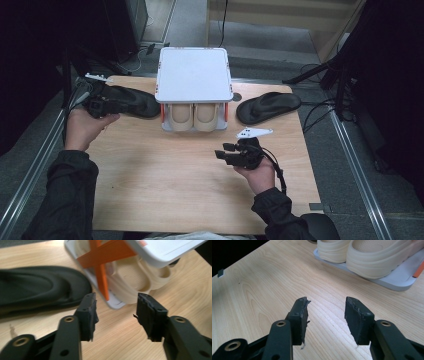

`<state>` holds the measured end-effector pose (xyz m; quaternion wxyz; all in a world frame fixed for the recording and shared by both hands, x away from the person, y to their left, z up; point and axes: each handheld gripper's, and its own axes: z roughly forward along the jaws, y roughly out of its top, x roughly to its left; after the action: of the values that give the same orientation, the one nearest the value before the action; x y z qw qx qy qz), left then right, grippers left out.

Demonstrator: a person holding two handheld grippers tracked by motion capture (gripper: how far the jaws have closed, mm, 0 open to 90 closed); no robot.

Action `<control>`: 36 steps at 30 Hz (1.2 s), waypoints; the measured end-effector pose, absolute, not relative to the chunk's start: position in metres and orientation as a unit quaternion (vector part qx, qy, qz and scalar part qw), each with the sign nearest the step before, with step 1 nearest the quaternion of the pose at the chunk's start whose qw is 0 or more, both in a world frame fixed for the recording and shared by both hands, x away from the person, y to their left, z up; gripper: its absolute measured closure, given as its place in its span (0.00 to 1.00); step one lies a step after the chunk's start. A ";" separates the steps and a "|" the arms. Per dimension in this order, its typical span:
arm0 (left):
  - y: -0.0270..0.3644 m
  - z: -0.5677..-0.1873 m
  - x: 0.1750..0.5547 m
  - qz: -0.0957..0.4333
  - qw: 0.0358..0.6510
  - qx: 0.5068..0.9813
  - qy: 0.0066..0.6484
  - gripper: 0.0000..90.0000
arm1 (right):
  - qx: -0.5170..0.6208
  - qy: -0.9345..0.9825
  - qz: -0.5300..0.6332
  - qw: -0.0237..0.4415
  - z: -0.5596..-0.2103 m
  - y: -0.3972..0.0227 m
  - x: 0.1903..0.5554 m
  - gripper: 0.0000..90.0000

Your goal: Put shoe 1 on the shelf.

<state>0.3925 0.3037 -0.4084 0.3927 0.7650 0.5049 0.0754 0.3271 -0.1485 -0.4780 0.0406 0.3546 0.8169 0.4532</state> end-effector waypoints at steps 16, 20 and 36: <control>0.347 -0.438 0.410 0.111 0.360 0.765 0.523 1.00 | 0.355 0.819 0.449 0.041 -0.483 -0.146 0.324 0.62; 0.356 -0.447 0.423 0.109 0.361 0.756 0.535 1.00 | 0.359 0.819 0.446 0.038 -0.484 -0.146 0.323 0.62; 0.374 -0.457 0.479 0.105 0.360 0.749 0.546 1.00 | 0.382 0.813 0.438 0.045 -0.490 -0.158 0.312 0.63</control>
<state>0.4791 0.3737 -0.4573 0.3597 0.7494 0.5460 0.1047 0.3122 -0.1584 -0.4903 0.0447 0.3817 0.8127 0.4381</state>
